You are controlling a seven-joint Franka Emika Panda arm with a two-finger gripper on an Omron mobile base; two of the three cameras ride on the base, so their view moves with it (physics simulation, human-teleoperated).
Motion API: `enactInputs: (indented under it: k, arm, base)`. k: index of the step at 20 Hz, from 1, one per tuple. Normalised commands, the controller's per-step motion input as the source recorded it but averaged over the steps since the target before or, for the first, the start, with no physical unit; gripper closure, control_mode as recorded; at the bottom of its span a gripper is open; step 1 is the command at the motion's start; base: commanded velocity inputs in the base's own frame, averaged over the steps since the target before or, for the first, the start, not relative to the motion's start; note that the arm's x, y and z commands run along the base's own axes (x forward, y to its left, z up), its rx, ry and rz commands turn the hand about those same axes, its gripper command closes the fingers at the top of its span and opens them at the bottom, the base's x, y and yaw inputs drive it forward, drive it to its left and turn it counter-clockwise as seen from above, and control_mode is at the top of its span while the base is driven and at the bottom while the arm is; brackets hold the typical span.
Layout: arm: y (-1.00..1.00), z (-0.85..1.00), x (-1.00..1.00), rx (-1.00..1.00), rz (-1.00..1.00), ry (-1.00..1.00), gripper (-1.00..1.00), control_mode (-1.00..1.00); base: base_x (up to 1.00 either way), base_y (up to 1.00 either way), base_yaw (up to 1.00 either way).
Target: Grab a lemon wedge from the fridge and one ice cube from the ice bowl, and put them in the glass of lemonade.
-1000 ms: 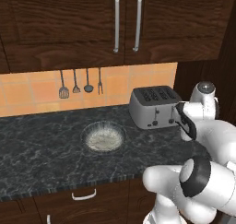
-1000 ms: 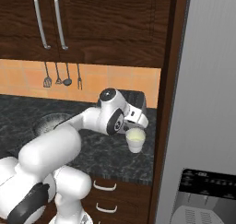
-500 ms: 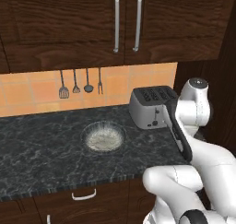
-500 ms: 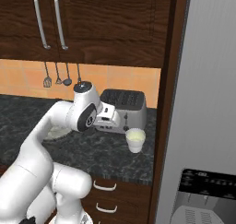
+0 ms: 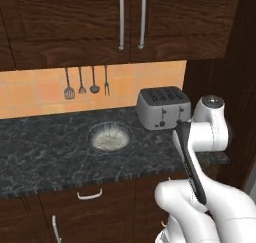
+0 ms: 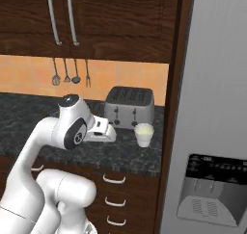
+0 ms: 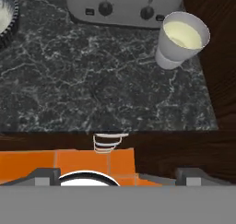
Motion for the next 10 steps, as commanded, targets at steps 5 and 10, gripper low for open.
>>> enactInputs:
  k: [5, 10]
  arm:
    - [0.0, 0.0, 0.0, 0.0, 0.0, 0.0, -1.0, 1.0]
    - [0.0, 0.0, 0.0, 0.0, 0.0, 0.0, -1.0, 1.0]
  base:
    - [-1.0, -0.73, -0.04]
    - [-0.81, -1.0, -0.13]
